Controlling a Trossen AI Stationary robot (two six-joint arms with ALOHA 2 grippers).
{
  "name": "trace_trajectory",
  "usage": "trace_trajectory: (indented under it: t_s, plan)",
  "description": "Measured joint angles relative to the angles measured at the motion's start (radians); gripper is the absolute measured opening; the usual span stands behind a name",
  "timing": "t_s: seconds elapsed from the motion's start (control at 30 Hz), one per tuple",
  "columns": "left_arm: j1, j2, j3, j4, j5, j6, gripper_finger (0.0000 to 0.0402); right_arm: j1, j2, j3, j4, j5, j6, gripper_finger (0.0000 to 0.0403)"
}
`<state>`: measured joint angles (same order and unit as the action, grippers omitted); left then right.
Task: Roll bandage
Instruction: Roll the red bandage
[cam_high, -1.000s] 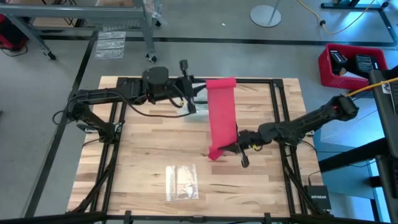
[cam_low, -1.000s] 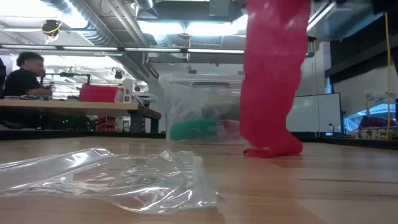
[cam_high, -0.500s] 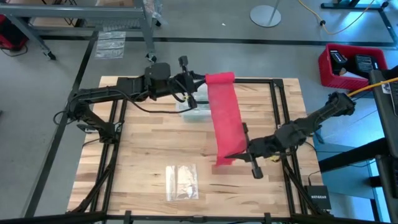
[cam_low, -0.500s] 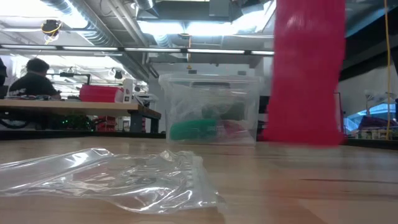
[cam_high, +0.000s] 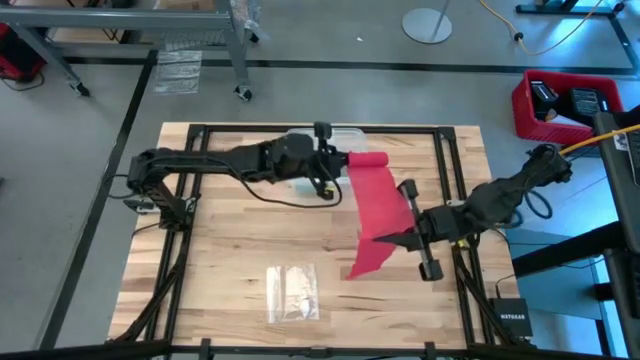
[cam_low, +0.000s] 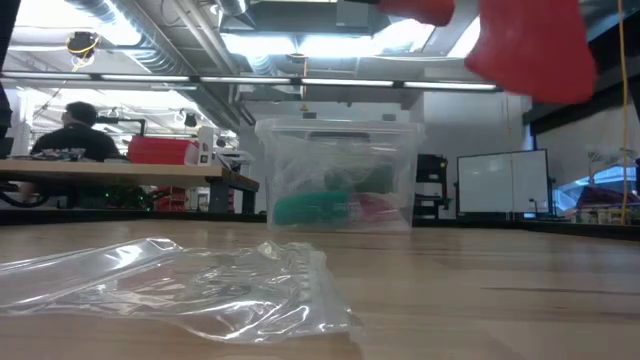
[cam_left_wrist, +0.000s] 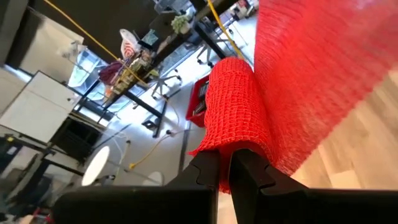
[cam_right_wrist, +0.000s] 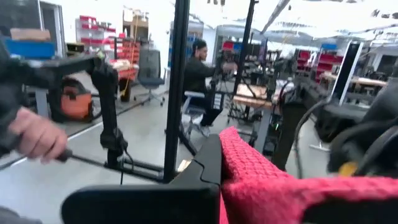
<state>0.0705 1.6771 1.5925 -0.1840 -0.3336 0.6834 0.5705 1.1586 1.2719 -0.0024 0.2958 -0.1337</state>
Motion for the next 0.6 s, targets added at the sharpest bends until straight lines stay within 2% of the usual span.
trace_trajectory:
  t_s: [0.33, 0.43, 0.6]
  plan:
    - [-0.025, 0.015, 0.0, -0.025, -0.023, 0.001, 0.0011, 0.029, 0.003, 0.094, -0.009, -0.007, -0.1, 0.0005]
    - [-0.021, 0.014, 0.001, -0.04, -0.023, -0.011, 0.0011, 0.082, 0.003, 0.109, -0.01, 0.04, -0.159, 0.0005]
    - [-0.017, 0.009, 0.001, -0.032, -0.022, -0.032, 0.0011, 0.18, 0.003, 0.112, -0.011, 0.193, -0.218, 0.0005]
